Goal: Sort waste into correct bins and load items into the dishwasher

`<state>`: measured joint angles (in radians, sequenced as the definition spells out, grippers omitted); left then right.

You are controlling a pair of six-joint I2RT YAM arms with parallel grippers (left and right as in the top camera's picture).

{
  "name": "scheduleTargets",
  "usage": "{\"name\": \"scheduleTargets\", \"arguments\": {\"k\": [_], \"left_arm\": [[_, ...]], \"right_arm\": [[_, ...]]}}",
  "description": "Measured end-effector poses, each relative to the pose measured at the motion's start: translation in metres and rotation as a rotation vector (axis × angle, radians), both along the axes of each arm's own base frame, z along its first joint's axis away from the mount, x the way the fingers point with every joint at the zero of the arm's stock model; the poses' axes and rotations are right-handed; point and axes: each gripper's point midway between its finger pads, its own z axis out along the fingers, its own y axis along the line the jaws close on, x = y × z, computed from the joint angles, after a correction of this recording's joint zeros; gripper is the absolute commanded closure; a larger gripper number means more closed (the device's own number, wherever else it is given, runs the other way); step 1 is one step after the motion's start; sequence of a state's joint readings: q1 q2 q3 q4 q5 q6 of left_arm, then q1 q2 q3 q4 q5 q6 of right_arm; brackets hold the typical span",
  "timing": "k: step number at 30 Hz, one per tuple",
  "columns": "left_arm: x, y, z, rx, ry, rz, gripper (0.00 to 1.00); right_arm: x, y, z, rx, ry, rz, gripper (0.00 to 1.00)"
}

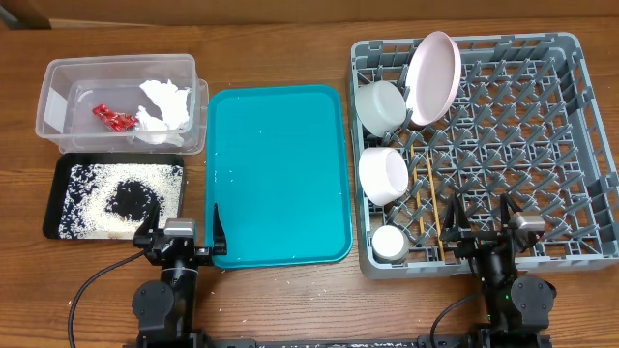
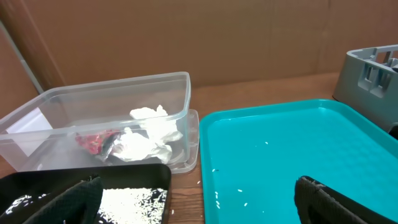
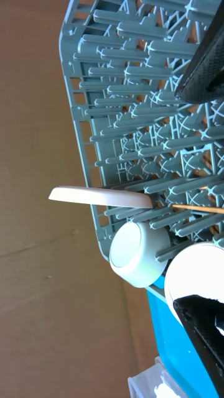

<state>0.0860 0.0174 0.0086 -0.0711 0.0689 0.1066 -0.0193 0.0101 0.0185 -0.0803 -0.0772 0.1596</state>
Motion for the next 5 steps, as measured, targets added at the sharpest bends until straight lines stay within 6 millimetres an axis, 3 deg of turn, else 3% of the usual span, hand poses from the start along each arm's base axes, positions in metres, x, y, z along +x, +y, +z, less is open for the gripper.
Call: {"name": "scheduleTargets", "arguments": {"k": [5], "left_arm": [[0.0000, 0.0000, 0.0000, 0.000, 0.000, 0.000, 0.00]], "right_arm": [[0.0000, 0.0000, 0.0000, 0.000, 0.000, 0.000, 0.00]]}}
